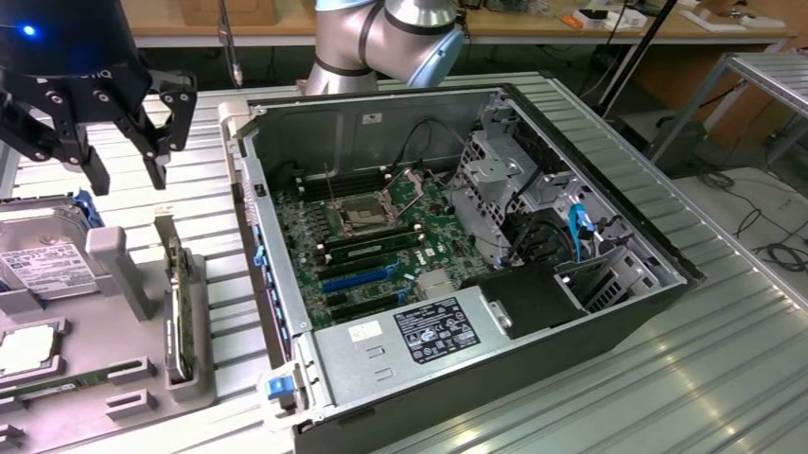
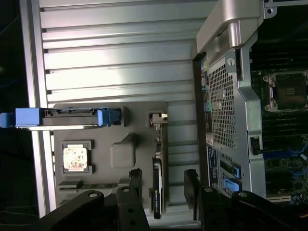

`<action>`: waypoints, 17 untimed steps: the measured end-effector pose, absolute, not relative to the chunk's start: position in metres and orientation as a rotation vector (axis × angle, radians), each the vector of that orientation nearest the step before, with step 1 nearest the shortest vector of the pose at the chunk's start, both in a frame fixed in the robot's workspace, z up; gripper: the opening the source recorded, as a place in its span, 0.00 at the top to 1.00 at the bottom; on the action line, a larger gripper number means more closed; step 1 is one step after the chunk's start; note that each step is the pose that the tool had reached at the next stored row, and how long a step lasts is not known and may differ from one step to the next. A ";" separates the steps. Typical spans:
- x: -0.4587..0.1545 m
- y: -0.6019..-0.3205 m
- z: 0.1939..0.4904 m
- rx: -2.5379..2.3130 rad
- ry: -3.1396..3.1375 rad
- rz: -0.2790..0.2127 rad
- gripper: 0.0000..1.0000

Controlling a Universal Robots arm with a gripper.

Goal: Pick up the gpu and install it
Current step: 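Pick up the gpu and move the gpu toward the slot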

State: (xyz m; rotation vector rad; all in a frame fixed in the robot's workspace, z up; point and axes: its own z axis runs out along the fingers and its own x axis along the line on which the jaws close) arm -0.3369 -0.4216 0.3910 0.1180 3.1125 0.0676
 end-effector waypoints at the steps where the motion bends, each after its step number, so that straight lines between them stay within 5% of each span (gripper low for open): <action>1: -0.337 -0.422 0.391 0.118 3.113 0.068 0.52; 17: -0.337 -0.422 0.387 0.118 3.112 0.068 0.52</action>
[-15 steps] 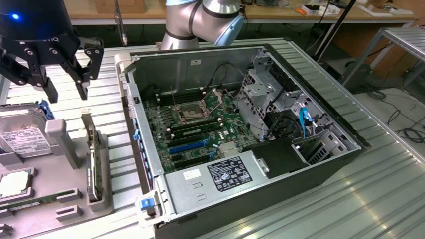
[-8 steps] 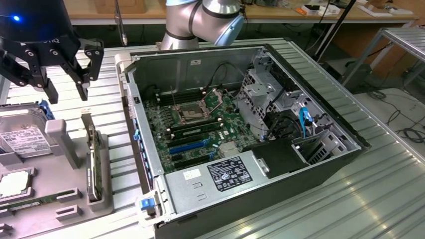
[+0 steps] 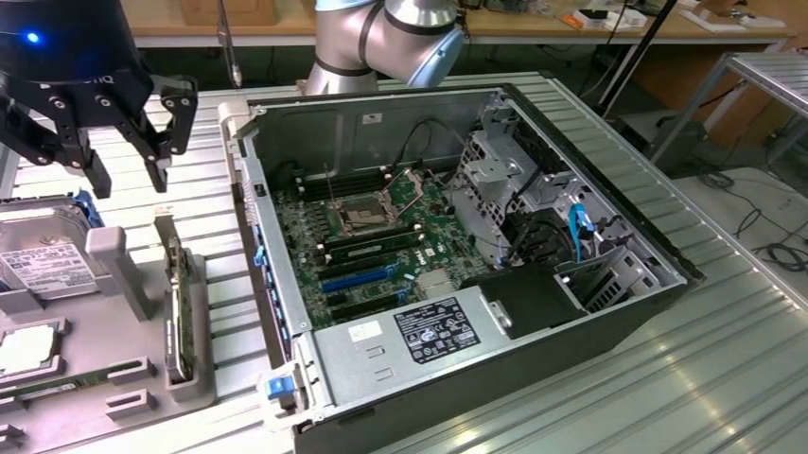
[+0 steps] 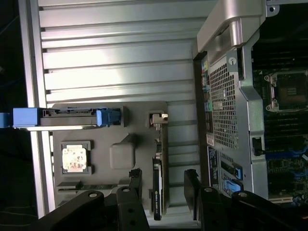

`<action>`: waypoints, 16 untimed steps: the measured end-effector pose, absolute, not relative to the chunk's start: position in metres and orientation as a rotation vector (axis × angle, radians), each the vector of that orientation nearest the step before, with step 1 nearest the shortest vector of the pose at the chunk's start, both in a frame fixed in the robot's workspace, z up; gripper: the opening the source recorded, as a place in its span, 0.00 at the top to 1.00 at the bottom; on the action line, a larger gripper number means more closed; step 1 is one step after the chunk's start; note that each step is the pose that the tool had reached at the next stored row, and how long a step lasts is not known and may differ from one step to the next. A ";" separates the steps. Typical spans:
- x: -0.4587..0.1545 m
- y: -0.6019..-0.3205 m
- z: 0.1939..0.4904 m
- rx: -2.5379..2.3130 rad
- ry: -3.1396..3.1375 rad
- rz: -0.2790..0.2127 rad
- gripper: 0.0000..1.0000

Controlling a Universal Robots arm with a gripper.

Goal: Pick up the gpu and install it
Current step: 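Pick up the gpu and move the gpu toward the slot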

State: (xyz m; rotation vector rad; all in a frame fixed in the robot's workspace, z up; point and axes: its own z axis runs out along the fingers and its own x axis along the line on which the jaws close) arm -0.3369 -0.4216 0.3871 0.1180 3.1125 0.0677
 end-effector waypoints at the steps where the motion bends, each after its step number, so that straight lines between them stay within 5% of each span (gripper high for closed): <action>1: -0.337 -0.422 0.387 0.118 3.112 0.068 0.52; 16: -0.337 -0.422 0.382 0.118 3.113 0.068 0.52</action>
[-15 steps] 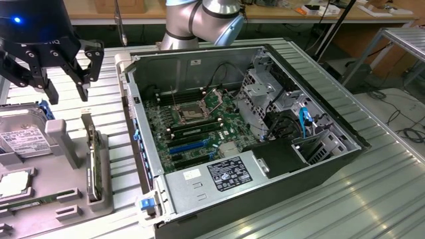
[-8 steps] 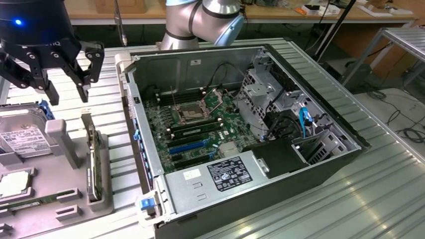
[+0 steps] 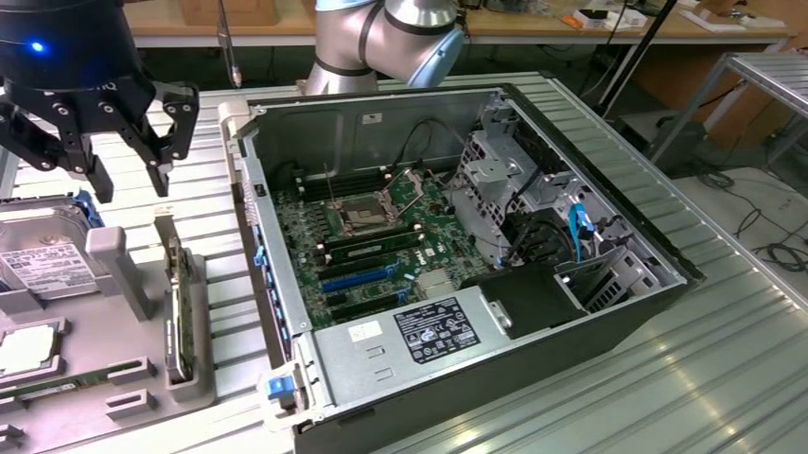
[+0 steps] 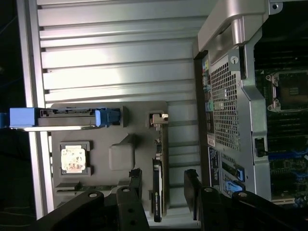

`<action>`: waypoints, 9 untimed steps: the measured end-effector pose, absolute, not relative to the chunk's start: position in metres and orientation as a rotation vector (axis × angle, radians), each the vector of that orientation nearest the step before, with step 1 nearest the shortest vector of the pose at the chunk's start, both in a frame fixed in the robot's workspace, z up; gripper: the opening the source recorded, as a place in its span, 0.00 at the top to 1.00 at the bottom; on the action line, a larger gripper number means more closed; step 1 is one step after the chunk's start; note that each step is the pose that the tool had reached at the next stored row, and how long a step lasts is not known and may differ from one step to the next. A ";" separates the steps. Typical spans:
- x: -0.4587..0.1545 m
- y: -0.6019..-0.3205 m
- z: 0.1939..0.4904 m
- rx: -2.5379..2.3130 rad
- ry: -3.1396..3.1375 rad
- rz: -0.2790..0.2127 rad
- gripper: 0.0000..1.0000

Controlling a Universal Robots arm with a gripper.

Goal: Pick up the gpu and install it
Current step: 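Pick up the gpu and move the gpu toward the slot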

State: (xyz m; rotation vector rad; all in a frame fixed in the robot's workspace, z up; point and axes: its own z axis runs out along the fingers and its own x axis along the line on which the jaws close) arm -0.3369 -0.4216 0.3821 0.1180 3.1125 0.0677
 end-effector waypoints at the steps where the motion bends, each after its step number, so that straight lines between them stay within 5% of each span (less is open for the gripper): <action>1: -0.337 -0.422 0.382 0.118 3.113 0.068 0.52; 9: -0.337 -0.422 0.378 0.118 3.112 0.068 0.52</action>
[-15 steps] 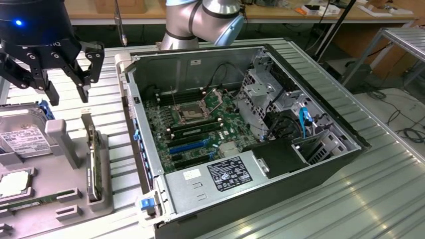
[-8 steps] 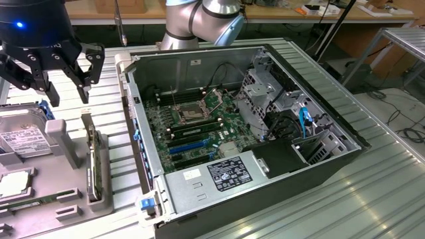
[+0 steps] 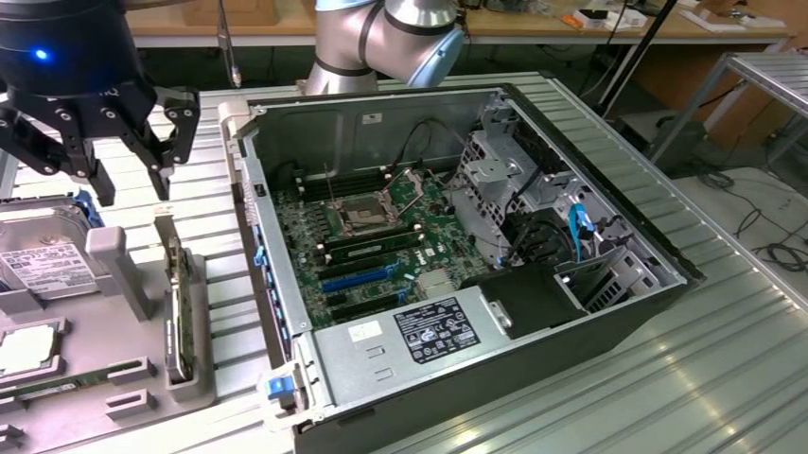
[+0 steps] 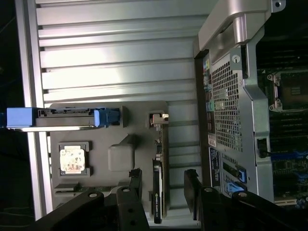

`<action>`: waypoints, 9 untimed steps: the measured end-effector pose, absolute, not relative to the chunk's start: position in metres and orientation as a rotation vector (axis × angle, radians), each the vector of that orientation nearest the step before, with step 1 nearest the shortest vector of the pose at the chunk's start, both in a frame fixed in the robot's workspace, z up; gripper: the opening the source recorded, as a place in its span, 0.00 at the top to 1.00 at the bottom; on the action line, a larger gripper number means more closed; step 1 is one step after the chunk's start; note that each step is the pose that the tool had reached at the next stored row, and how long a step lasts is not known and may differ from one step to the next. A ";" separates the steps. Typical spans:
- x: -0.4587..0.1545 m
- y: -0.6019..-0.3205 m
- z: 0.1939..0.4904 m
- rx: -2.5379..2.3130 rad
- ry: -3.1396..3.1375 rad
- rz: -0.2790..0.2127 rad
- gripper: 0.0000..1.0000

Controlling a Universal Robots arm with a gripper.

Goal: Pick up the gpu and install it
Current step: 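Pick up the gpu and move the gpu toward the slot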

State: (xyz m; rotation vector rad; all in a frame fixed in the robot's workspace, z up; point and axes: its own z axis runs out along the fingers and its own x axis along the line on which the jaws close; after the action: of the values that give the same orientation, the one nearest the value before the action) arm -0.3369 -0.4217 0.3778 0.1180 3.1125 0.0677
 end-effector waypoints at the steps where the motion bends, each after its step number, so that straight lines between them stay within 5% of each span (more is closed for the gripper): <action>1: -0.337 -0.422 0.377 0.118 3.112 0.068 0.52; 9: -0.337 -0.422 0.375 0.118 3.113 0.068 0.52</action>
State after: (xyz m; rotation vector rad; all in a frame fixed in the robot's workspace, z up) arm -0.3369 -0.4217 0.3746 0.1180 3.1125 0.0677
